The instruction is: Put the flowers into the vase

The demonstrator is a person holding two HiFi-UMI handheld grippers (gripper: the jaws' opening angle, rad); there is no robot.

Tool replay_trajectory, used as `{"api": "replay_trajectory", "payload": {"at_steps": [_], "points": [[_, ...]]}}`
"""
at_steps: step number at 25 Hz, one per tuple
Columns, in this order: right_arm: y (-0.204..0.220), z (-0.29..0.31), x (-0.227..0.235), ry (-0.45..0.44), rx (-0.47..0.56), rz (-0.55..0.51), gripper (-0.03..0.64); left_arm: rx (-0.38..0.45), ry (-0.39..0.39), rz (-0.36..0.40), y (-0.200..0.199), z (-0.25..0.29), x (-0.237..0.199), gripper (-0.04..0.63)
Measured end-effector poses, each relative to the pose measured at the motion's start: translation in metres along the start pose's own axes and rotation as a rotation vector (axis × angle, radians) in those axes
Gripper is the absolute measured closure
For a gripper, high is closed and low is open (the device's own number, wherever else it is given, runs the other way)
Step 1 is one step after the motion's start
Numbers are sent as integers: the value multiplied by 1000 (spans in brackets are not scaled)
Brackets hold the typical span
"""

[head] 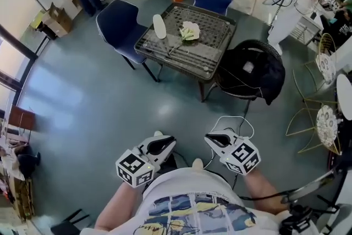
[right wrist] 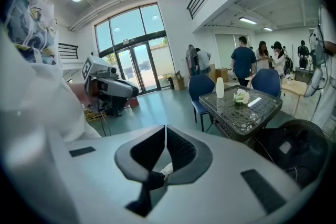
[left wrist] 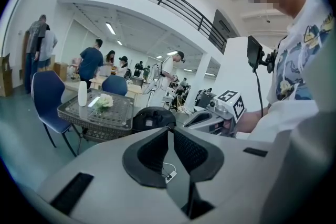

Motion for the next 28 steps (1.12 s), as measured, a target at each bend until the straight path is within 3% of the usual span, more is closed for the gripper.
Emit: {"api": "replay_trajectory", "payload": {"at_steps": [7, 16, 24, 28], "points": [[-68, 80, 21, 35, -23, 10, 601, 12, 68, 3, -35, -17, -94, 552], [-138, 182, 54, 88, -11, 44, 600, -20, 148, 71, -79, -32, -216, 552], [-164, 231, 87, 131, -12, 116, 569, -57, 190, 72, -90, -37, -281, 552], [-172, 243, 138, 148, -34, 141, 521, -24, 175, 54, -108, -17, -307, 552]]}}
Point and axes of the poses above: the fingertips, and each gripper's own axes: z forward along the fingers, x to its right, y out of its underside, the point moved 6 cm from there along -z, backward along the fingers, and after that the axes turned 3 degrees about -x, right-handed, at the moved point
